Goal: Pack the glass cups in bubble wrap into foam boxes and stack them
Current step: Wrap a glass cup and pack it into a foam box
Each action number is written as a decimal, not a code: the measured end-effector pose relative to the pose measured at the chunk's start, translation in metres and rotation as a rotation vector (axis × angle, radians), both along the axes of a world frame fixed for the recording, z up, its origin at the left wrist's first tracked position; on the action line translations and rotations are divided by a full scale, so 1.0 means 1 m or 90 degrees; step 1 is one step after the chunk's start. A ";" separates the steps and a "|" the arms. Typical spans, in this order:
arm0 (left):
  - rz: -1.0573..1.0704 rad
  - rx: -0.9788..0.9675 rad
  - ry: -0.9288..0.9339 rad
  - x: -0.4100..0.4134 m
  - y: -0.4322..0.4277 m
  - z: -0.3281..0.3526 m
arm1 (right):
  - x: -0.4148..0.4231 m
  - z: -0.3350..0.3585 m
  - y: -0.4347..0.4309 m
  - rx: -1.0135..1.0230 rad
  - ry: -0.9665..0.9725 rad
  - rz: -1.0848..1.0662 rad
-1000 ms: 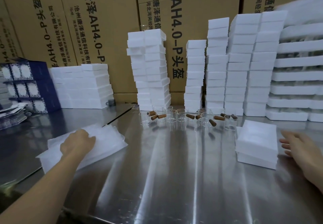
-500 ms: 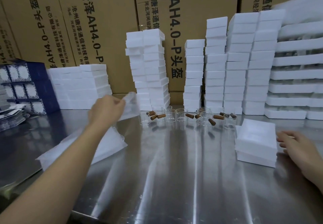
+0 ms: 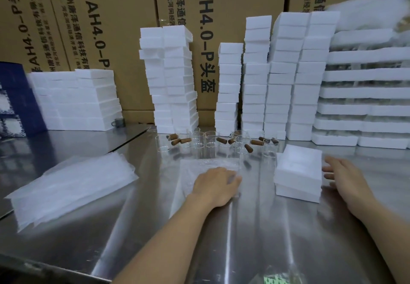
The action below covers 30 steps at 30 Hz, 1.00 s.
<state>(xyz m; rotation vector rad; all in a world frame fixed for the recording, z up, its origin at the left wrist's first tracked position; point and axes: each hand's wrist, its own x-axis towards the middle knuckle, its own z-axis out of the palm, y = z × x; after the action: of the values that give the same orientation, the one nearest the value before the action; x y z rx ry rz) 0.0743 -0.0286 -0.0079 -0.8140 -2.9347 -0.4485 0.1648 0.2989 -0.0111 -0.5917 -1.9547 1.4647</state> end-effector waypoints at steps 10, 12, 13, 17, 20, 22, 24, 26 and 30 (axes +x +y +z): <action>0.055 0.188 0.050 -0.018 -0.039 0.015 | 0.002 0.002 -0.005 0.007 -0.029 0.038; 0.023 0.119 -0.031 -0.023 -0.047 0.015 | 0.002 0.002 -0.006 0.008 -0.027 0.032; 0.005 0.050 -0.077 -0.024 -0.049 0.011 | 0.001 0.003 -0.006 0.007 -0.027 0.030; 0.001 0.050 -0.093 -0.025 -0.050 0.003 | 0.004 0.004 -0.006 0.001 -0.037 0.032; 0.045 0.154 0.032 -0.028 -0.054 0.008 | 0.008 0.009 -0.011 0.001 -0.027 0.018; 0.112 0.161 0.049 -0.032 -0.063 0.008 | 0.012 0.014 -0.021 0.081 0.006 -0.028; 0.184 0.088 0.001 -0.036 -0.071 0.004 | 0.017 0.021 -0.034 0.229 0.100 -0.093; 0.206 0.021 -0.050 -0.037 -0.074 0.000 | 0.025 0.033 -0.052 0.397 0.224 -0.123; 0.147 0.140 -0.069 -0.029 -0.063 0.002 | 0.038 0.049 -0.114 0.662 0.411 -0.022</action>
<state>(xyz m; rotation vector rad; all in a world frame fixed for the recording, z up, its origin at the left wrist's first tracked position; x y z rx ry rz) 0.0458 -0.0911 -0.0064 -0.4320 -2.9546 -0.7999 0.2027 0.1845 0.0381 0.2867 -1.8091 0.3601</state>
